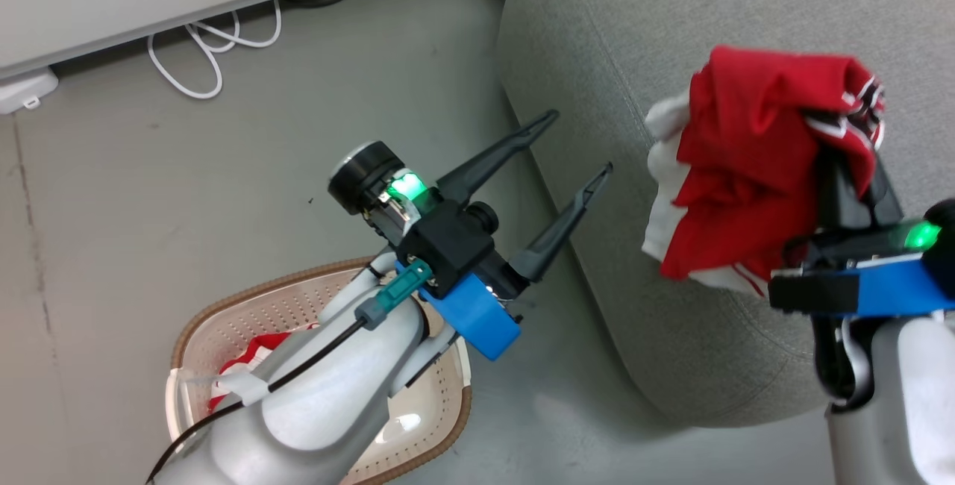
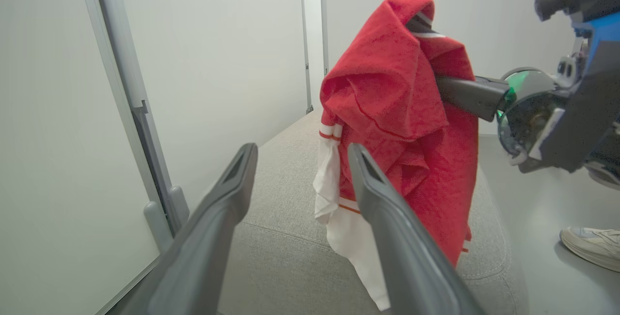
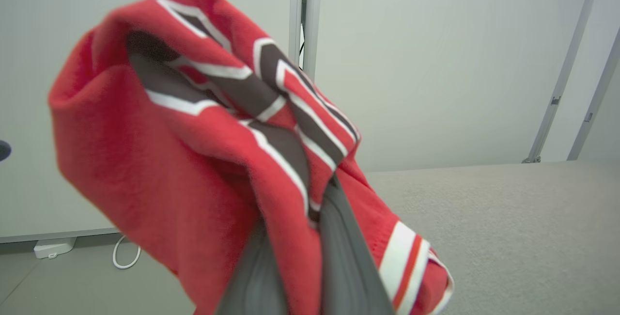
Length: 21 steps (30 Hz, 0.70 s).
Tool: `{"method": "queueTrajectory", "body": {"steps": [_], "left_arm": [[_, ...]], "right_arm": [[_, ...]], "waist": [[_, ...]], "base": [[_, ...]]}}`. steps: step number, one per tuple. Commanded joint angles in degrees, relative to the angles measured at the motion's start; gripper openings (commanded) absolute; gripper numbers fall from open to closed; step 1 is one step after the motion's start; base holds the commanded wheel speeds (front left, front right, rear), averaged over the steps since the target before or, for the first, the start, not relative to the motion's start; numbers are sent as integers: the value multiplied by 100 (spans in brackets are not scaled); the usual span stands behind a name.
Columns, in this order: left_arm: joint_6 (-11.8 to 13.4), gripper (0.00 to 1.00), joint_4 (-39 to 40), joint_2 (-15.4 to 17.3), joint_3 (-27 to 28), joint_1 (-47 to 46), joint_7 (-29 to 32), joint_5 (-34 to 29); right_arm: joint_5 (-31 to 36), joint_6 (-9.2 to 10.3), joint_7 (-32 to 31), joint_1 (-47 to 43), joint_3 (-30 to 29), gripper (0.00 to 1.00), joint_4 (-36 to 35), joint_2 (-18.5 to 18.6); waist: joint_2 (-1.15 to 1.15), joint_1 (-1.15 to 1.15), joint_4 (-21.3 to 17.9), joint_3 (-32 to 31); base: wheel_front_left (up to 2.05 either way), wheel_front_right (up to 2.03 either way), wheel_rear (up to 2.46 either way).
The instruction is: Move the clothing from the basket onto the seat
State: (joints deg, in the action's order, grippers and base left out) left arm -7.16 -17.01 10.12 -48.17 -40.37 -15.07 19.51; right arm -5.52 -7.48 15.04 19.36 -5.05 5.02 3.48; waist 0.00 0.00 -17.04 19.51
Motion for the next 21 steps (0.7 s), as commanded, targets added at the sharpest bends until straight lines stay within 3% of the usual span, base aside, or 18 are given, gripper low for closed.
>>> {"method": "queueTrajectory", "body": {"steps": [1,12,21], "left_arm": [[19,100,24,77,69,-37,-16,-58],[73,100,228,346,284,-316,-15,-252],[69,100,448,516,271,-699,66,-429]], "right_arm": [[-8,-3,23,218,-14,0,-85,-8],[-15,-3,22,1908,-611,0,-371,564],[-25,-3,21,3315,-1365,0,-33,1380]], "waist": [[0,0,4,72],[0,0,173,938],[0,0,316,1859]], "base": [[0,0,0],[0,0,0],[0,0,0]]}}
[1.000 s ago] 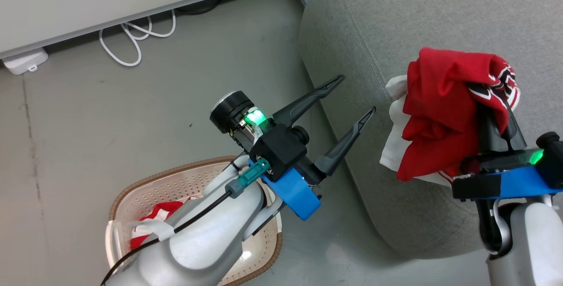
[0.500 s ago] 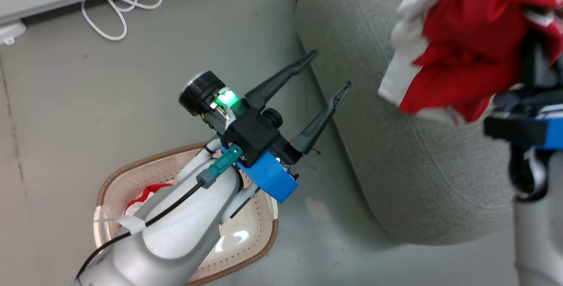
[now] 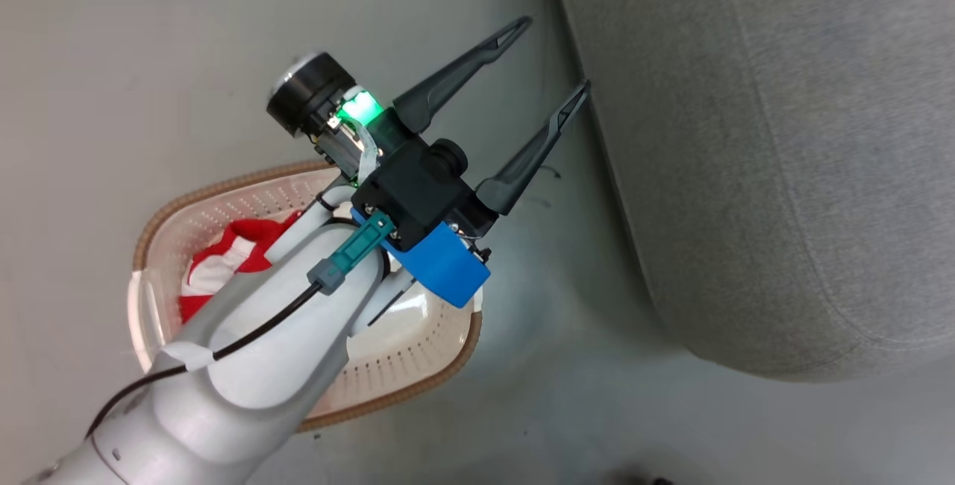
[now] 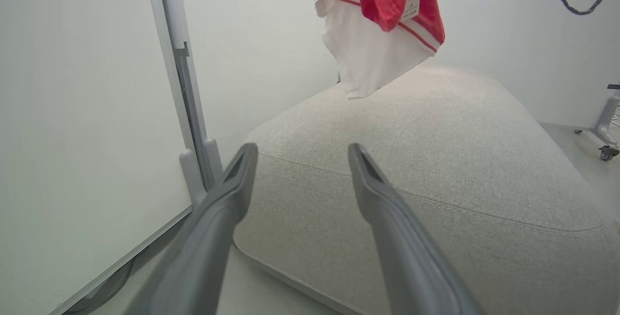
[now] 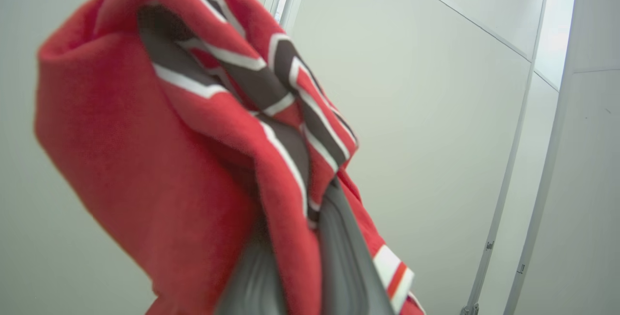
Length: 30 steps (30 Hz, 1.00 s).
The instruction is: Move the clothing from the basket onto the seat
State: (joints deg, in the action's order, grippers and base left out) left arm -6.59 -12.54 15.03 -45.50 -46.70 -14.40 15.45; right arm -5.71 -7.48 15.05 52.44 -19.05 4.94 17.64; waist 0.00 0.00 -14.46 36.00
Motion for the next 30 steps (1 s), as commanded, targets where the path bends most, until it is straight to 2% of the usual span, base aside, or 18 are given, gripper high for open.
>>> {"method": "queueTrajectory", "body": {"steps": [1,6,12,22,29,30], "left_arm": [[11,100,38,47,3,-104,17,-53],[16,100,186,167,4,-272,114,-111],[31,100,366,260,-19,-396,232,-162],[64,100,521,350,-44,-453,255,-161],[101,100,505,328,-51,-476,189,-129],[107,100,487,325,-48,-471,173,-118]], "right_arm": [[-19,-3,19,141,-55,0,73,90],[-46,-3,20,605,-373,0,633,422],[-94,-2,21,727,-603,0,1537,587],[-60,-3,19,443,-794,0,2891,323],[-213,-3,20,353,-785,0,3486,196],[-241,-3,20,341,-754,47,3527,215]], "waist": [[0,0,63,310],[0,0,61,714],[0,0,59,1083],[0,0,110,1300],[0,0,169,1231],[0,0,173,1207]], "base": [[0,0,0],[0,0,0],[0,0,0],[0,0,0],[0,0,0],[0,0,0]]}}
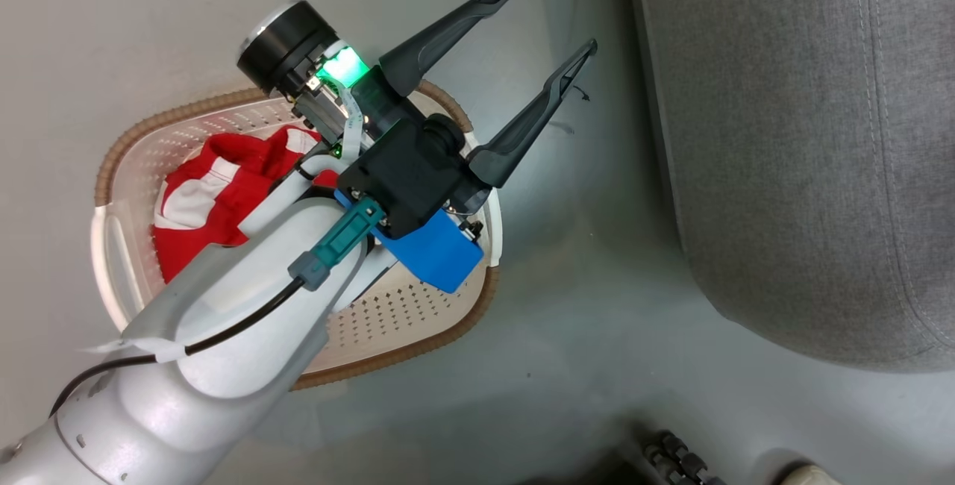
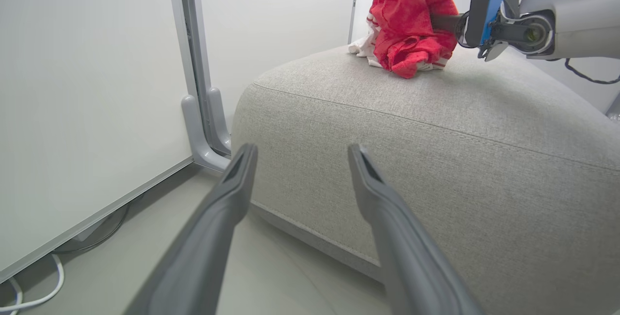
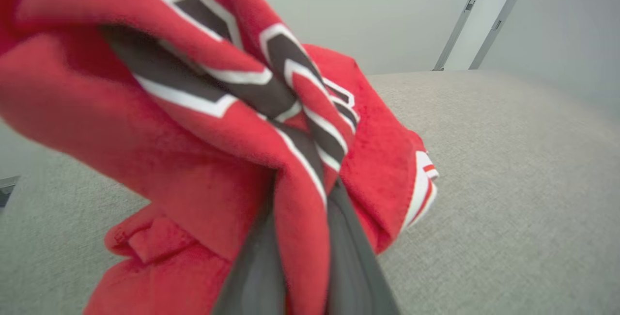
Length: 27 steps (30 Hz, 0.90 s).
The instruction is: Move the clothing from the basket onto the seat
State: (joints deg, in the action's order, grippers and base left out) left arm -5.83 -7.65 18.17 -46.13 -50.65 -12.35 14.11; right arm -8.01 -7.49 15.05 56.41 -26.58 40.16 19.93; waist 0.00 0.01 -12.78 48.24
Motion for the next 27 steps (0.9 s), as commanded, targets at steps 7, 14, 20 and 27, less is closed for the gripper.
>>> {"method": "queueTrajectory", "body": {"steps": [7,14,20,27], "left_arm": [[83,100,-152,-88,30,103,-187,97],[163,100,-348,-211,148,421,-282,211],[264,100,-272,-306,529,953,-289,339],[394,100,-212,-417,1330,1873,-290,429]], "right_arm": [[-86,-1,20,-467,337,100,-52,78],[-59,-1,20,-1432,638,100,-719,-36],[3,-2,19,-2235,947,100,-1609,-230],[77,-1,20,-3030,1494,100,-2620,-548]], "waist": [[0,-1,47,-417],[0,-1,127,-1122],[0,-1,243,-1834],[0,-1,546,-2656]], "base": [[0,0,0],[0,0,0],[0,0,0],[0,0,0]]}}
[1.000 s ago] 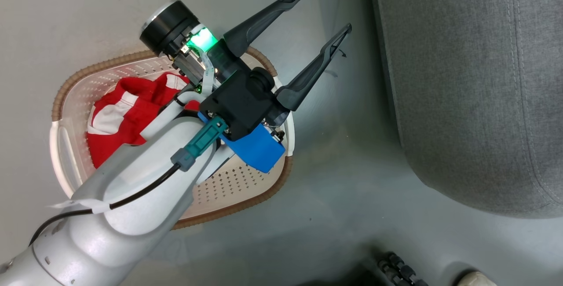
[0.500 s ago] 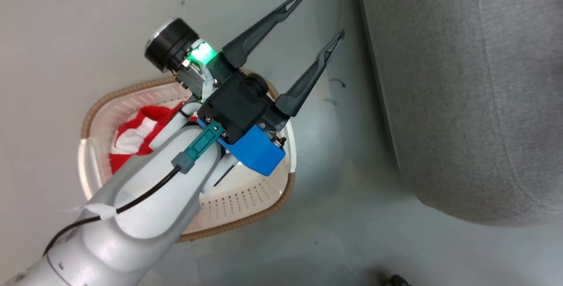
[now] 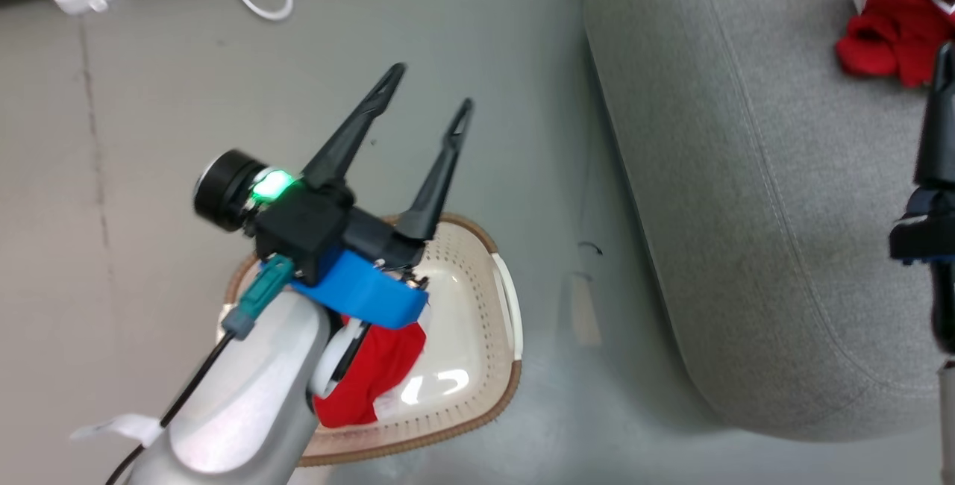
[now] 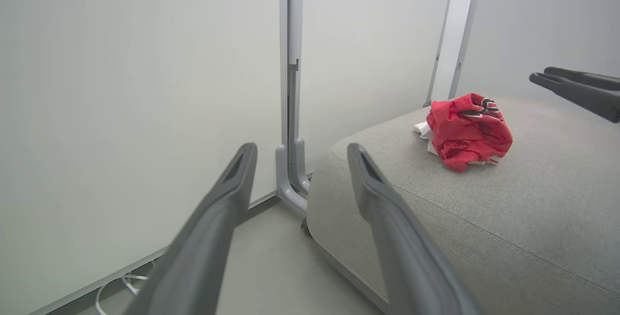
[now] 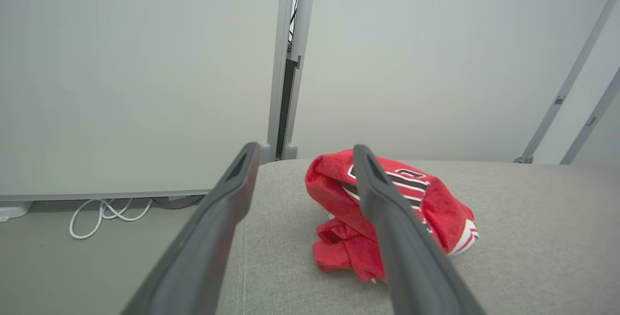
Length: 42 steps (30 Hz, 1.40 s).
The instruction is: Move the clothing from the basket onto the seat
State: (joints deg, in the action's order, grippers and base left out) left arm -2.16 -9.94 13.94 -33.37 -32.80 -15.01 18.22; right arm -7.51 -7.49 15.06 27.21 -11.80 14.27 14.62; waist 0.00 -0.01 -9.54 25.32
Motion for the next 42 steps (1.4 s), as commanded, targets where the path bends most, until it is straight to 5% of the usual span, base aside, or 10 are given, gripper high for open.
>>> {"method": "queueTrajectory", "body": {"steps": [1,22,42], "left_arm": [[40,100,31,-29,187,212,-23,20],[-126,100,-41,-471,2398,2104,-20,-445],[-375,100,-111,-763,2992,2798,-20,-981]], "right_arm": [[13,-1,18,-192,83,100,-147,-62],[18,-1,19,-1604,942,100,-889,-766],[160,-2,18,-2466,1018,100,-839,-1123]], "waist": [[0,1,287,-465],[0,1,1203,-1789],[0,1,1199,-2203]], "base": [[0,0,0],[0,0,0],[0,0,0]]}}
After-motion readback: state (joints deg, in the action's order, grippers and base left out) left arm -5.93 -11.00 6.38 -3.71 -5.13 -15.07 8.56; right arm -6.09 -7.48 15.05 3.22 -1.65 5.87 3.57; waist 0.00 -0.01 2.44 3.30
